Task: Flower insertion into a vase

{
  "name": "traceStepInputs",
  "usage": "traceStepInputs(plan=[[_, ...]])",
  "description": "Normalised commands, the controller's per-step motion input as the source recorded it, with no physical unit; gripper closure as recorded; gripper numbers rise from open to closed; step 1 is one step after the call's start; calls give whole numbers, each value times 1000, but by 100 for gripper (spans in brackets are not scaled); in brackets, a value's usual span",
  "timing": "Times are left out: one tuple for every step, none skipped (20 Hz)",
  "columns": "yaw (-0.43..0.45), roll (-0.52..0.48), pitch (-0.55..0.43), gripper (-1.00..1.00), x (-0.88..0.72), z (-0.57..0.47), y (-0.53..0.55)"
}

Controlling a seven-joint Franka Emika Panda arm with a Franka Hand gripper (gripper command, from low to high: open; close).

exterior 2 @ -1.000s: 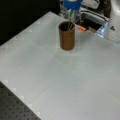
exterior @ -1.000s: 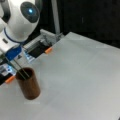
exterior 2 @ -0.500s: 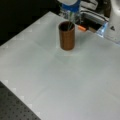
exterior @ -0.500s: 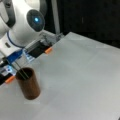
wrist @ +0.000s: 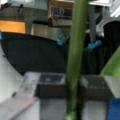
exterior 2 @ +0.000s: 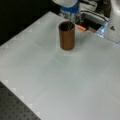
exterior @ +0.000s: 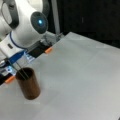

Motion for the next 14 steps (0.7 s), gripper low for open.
traceStepInputs(plan=[[-77,-140,218,100,202,25,-28],[-76,-140,217,100,203,24,-28],[-76,-140,217,100,203,24,-28],[-76,-140,217,100,203,24,-28],[-20,-79,90,100,226,5,-31],[-5,-61,49,100,257,-26,-38],[-2,-57,39,100,275,-44,-42],[-14,-49,28,100,297,-79,-48],[-58,-28,11,100,318,-116,-54],[-87,-20,6,100,327,-150,-60],[-98,-17,17,100,322,-164,-61],[-121,-10,19,100,311,-181,-57],[-129,-8,32,100,294,-183,-52],[-142,4,31,100,285,-190,-41]])
